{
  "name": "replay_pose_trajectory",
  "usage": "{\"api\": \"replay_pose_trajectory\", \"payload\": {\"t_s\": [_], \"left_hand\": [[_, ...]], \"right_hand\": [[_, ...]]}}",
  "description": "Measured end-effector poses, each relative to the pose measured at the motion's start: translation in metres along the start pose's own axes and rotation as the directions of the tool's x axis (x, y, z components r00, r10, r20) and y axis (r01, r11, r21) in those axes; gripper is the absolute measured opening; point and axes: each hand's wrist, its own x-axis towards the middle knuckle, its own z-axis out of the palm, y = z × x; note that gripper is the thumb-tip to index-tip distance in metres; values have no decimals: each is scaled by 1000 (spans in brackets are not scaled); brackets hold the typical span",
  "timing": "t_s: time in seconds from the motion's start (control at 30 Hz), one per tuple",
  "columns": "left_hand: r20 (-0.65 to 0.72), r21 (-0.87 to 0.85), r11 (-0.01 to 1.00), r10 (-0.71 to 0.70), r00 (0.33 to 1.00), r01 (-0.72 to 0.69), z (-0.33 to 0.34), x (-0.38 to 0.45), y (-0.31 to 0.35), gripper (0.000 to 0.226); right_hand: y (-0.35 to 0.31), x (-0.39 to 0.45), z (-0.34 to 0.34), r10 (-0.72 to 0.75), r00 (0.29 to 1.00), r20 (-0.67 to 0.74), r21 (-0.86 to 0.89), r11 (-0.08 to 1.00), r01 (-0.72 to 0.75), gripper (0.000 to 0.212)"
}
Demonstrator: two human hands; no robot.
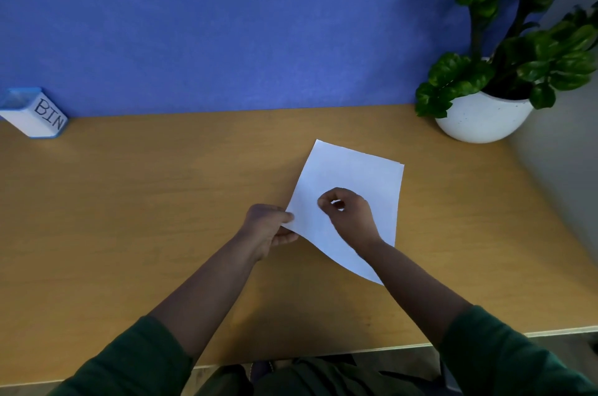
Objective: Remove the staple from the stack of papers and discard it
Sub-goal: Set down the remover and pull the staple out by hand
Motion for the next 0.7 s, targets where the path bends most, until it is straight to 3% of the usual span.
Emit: {"api": "replay_pose_trajectory", "payload": {"t_s": [0.1, 0.17, 0.27, 0.33, 0.37, 0.43, 0.5, 0.57, 0.63, 0.7], "left_hand": [[-14, -116, 993, -10, 1000, 8, -3, 2, 5, 3], [-13, -193, 981, 1, 1000, -4, -4, 3, 10, 1], [-29, -260, 963, 63, 998, -68, -2, 3, 27, 4], [-33, -292, 948, 120, 992, -124, 0, 2, 41, 8], [-29, -303, 941, 148, 989, -149, 1, 0, 48, 10], [-10, -323, 929, 188, 982, -181, 2, -3, 60, 13], [22, -335, 922, 214, 977, -195, 1, -8, 69, 16], [52, -341, 918, 233, 971, -201, -1, -12, 77, 26], [64, -363, 908, 246, 967, -207, -3, -15, 82, 37], [50, -370, 896, 285, 957, -247, -6, -16, 86, 42]], "right_hand": [[10, -3, -17, 110, 982, -155, 142, 986, -88, 11], [17, -12, -28, 80, 965, -248, 127, 991, -49, 10], [21, -30, -35, -304, 921, -242, -172, 948, 268, 5], [23, -43, -32, -562, 825, -64, -419, 765, 489, 2], [25, -47, -29, -613, 790, 13, -508, 677, 533, 2], [27, -48, -26, -567, 823, 29, -646, 618, 449, 4], [26, -38, -31, -416, 908, -59, -702, 663, 259, 5], [24, -23, -42, -302, 949, -89, -710, 688, 152, 4], [20, -9, -54, -320, 942, -97, -705, 690, 162, 3], [9, 5, -67, -444, 889, -116, -683, 685, 253, 10]]}}
